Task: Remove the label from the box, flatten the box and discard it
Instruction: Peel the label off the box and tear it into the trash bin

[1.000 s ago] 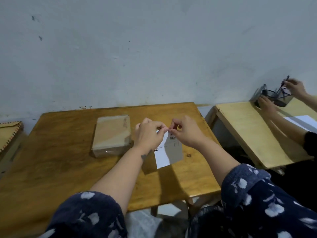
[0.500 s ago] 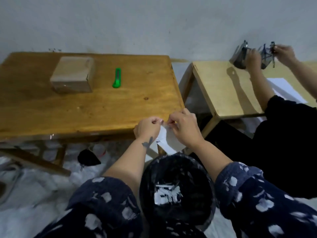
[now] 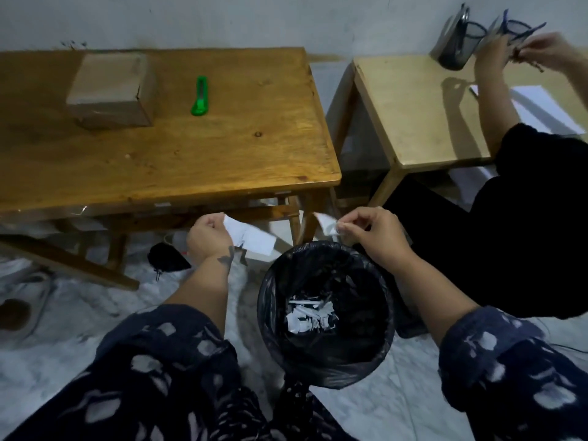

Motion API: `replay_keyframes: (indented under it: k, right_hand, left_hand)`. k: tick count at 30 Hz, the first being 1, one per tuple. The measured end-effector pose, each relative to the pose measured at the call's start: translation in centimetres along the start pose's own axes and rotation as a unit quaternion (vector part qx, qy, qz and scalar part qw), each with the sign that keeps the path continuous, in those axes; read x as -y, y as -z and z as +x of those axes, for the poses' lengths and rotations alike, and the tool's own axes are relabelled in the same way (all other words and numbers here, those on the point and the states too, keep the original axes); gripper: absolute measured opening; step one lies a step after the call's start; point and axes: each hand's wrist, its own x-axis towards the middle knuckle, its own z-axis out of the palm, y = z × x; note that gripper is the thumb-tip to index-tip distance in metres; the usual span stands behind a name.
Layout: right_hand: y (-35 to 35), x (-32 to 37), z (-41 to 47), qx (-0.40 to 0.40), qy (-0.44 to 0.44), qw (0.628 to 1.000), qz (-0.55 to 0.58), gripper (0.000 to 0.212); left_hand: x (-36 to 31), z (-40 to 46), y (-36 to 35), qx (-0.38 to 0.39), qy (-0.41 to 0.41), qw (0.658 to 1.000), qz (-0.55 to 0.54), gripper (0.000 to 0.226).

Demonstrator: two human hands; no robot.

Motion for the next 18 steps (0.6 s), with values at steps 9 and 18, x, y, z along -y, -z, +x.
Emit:
replay_keyframes:
  k: [9, 18]
  right_hand:
    - [-1.0, 1.2, 0.8, 0.041, -0.141, 0.969, 0.201, 0.006]
    - [-0.3, -0.1, 1.7, -0.060, -0.215, 0.926, 0.305, 0.016]
  left_hand:
    - [-3.0, -4.6, -3.4, 0.230, -0.064, 0.968, -0.076, 0.050]
    - [-4.6, -6.5, -3.6, 0.427, -0.058, 0.892, -0.134, 0.018]
